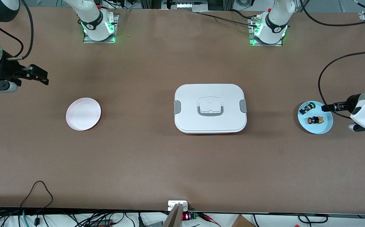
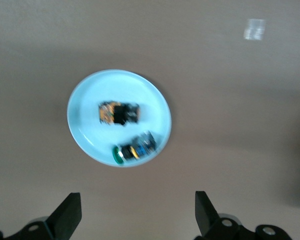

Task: Transfer orange switch to right arm and place
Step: 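Lower the left gripper onto the orange switch in the blue dish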

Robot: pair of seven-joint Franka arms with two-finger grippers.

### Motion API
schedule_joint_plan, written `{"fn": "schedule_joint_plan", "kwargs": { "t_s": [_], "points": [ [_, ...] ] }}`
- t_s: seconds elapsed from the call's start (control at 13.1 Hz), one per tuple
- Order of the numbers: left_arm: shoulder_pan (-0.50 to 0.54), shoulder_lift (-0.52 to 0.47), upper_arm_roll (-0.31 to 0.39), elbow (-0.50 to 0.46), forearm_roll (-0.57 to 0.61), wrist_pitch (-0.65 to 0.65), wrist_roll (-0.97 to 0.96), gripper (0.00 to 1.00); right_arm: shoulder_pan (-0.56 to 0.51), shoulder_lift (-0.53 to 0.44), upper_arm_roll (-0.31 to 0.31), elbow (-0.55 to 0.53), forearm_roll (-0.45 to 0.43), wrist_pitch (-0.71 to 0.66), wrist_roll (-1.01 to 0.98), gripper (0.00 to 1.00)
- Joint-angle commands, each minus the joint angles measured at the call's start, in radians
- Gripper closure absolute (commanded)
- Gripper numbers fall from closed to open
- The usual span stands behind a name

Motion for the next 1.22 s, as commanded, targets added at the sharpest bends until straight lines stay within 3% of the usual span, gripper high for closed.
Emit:
{"fn": "schedule_joint_plan", "kwargs": {
  "t_s": [0.0,0.23,0.46,0.69,1.0,1.15],
  "points": [
    [0.054,0.052,-0.007,-0.055,-0.006,0.151,0.107,0.00,0.002,0.003,0.001,0.010,0.008,-0.014,-0.015,0.00],
    [0.082,0.075,-0.009,-0.190,-0.009,0.418,0.181,0.00,0.005,0.003,0.001,0.010,0.008,-0.012,-0.013,0.00],
    [0.099,0.117,-0.010,-0.263,-0.018,0.583,0.204,0.00,0.003,0.003,0.001,0.010,0.010,-0.012,-0.013,0.00],
    [0.114,0.147,-0.024,-0.303,-0.025,0.667,0.204,0.00,0.003,0.004,0.001,0.010,0.008,-0.012,-0.015,0.00],
    [0.117,0.173,-0.024,-0.306,-0.026,0.680,0.204,0.00,0.005,0.004,0.001,0.013,0.012,-0.003,-0.013,0.00],
    [0.117,0.174,-0.024,-0.317,-0.026,0.677,0.203,0.08,0.003,0.004,0.001,0.015,0.013,-0.003,-0.015,0.00]
  ]
}}
